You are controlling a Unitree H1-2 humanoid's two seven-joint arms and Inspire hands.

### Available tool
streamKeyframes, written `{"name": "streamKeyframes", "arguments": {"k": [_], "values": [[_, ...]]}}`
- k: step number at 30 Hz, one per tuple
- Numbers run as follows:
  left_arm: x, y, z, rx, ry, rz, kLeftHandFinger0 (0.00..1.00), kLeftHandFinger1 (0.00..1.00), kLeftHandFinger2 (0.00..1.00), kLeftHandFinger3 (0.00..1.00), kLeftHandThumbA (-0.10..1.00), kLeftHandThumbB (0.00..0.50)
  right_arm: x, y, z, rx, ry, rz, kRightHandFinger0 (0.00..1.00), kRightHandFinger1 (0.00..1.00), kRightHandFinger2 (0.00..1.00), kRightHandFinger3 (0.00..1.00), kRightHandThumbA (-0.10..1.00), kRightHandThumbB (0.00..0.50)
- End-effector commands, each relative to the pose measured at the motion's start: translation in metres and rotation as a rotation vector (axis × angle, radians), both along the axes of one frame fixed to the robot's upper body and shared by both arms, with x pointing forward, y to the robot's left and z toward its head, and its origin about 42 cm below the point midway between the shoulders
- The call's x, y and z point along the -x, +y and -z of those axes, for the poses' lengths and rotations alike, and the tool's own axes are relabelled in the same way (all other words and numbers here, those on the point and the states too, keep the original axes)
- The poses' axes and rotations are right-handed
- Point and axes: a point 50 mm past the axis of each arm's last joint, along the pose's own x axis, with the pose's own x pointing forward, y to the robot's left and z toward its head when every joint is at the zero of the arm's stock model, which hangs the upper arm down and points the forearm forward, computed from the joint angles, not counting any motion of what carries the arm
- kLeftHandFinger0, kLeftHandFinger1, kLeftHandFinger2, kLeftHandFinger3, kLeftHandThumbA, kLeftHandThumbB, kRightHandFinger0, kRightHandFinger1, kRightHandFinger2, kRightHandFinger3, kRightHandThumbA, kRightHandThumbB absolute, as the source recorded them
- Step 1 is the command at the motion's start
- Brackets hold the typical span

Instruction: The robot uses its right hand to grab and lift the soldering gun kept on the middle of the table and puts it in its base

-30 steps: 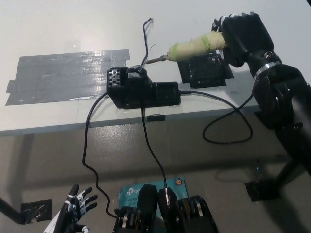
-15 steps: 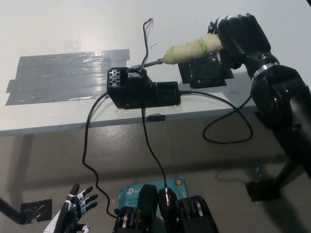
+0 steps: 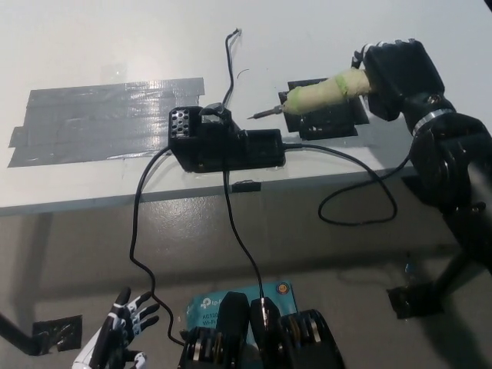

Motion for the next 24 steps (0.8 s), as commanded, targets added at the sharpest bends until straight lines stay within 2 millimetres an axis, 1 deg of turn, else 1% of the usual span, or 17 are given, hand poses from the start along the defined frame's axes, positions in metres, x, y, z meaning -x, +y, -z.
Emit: {"name": "streamKeyframes", "arguments": {"k": [1, 3, 4, 6, 7, 9, 10, 11, 12, 13, 14, 15, 16, 17, 20, 21, 24], "values": [[-0.001, 0.000, -0.008, -0.007, -0.038, 0.036, 1.00, 1.00, 1.00, 1.00, 1.00, 0.500, 0.000, 0.013, -0.025, -0.009, -0.098, -0.045, 0.00, 0.05, 0.43, 0.26, -0.10, 0.008], [-0.002, -0.001, -0.007, -0.014, -0.042, 0.043, 1.00, 1.00, 1.00, 1.00, 1.00, 0.500, 0.000, 0.015, -0.026, -0.015, -0.095, -0.048, 0.00, 0.04, 0.42, 0.26, -0.10, 0.005], [-0.002, 0.000, -0.006, -0.016, -0.038, 0.040, 1.00, 1.00, 1.00, 1.00, 1.00, 0.500, -0.001, 0.021, -0.028, -0.032, -0.113, -0.064, 0.00, 0.02, 0.39, 0.14, -0.10, 0.018], [-0.002, 0.001, -0.005, -0.013, -0.036, 0.036, 1.00, 1.00, 1.00, 1.00, 1.00, 0.500, -0.002, 0.026, -0.031, -0.027, -0.118, -0.068, 0.00, 0.00, 0.40, 0.03, -0.10, 0.015], [0.000, 0.000, -0.003, -0.015, -0.028, 0.037, 1.00, 1.00, 1.00, 1.00, 1.00, 0.500, -0.001, 0.025, -0.031, -0.025, -0.117, -0.066, 0.00, 0.02, 0.42, 0.01, -0.10, 0.031], [0.001, 0.000, -0.004, -0.014, -0.024, 0.037, 1.00, 1.00, 1.00, 1.00, 1.00, 0.500, -0.004, 0.026, -0.038, -0.025, -0.136, -0.056, 0.00, 0.07, 0.49, 0.04, -0.10, 0.063], [0.001, 0.000, -0.004, -0.015, -0.025, 0.036, 1.00, 1.00, 1.00, 1.00, 1.00, 0.500, -0.006, 0.025, -0.039, -0.030, -0.154, -0.051, 0.00, 0.08, 0.49, 0.08, -0.10, 0.103], [0.001, 0.001, -0.004, -0.014, -0.025, 0.036, 1.00, 1.00, 1.00, 1.00, 1.00, 0.500, -0.007, 0.024, -0.041, -0.038, -0.174, -0.044, 0.00, 0.05, 0.44, 0.10, -0.10, 0.123], [0.001, 0.001, -0.004, -0.014, -0.025, 0.036, 1.00, 1.00, 1.00, 1.00, 1.00, 0.500, -0.007, 0.024, -0.041, -0.039, -0.177, -0.044, 0.00, 0.03, 0.42, 0.11, -0.10, 0.124], [0.001, 0.001, -0.004, -0.017, -0.027, 0.038, 1.00, 1.00, 1.00, 1.00, 1.00, 0.500, -0.006, 0.021, -0.043, -0.049, -0.177, -0.025, 0.00, 0.00, 0.39, 0.53, -0.10, 0.068], [0.001, 0.000, -0.005, -0.011, -0.028, 0.038, 1.00, 1.00, 1.00, 1.00, 1.00, 0.500, -0.007, 0.017, -0.047, -0.048, -0.178, 0.000, 0.00, 0.00, 0.37, 0.43, -0.10, 0.001], [0.001, 0.000, -0.005, -0.013, -0.028, 0.036, 1.00, 1.00, 1.00, 1.00, 1.00, 0.500, -0.007, 0.015, -0.049, -0.052, -0.172, 0.011, 0.00, 0.00, 0.37, 0.42, -0.10, 0.000], [0.003, 0.001, -0.004, -0.011, -0.028, 0.038, 1.00, 1.00, 1.00, 1.00, 1.00, 0.500, -0.009, 0.011, -0.050, -0.052, -0.183, 0.033, 0.00, 0.00, 0.35, 0.12, -0.10, 0.001], [0.002, 0.001, -0.004, -0.010, -0.028, 0.041, 1.00, 1.00, 1.00, 1.00, 1.00, 0.500, -0.009, 0.008, -0.052, -0.047, -0.192, 0.046, 0.00, 0.00, 0.34, 0.03, -0.10, 0.000], [0.002, 0.001, -0.005, -0.019, -0.031, 0.040, 1.00, 1.00, 1.00, 1.00, 1.00, 0.500, -0.011, -0.002, -0.054, -0.046, -0.192, 0.064, 0.00, 0.00, 0.36, 0.14, -0.10, 0.000], [0.002, 0.001, -0.005, -0.019, -0.032, 0.040, 1.00, 1.00, 1.00, 1.00, 1.00, 0.500, -0.011, -0.003, -0.055, -0.039, -0.193, 0.063, 0.00, 0.00, 0.36, 0.14, -0.10, 0.000], [0.002, 0.000, -0.006, -0.021, -0.033, 0.032, 1.00, 1.00, 1.00, 1.00, 1.00, 0.500, -0.010, -0.003, -0.058, -0.026, -0.215, 0.047, 0.00, 0.00, 0.32, 0.14, -0.10, 0.000]]}}
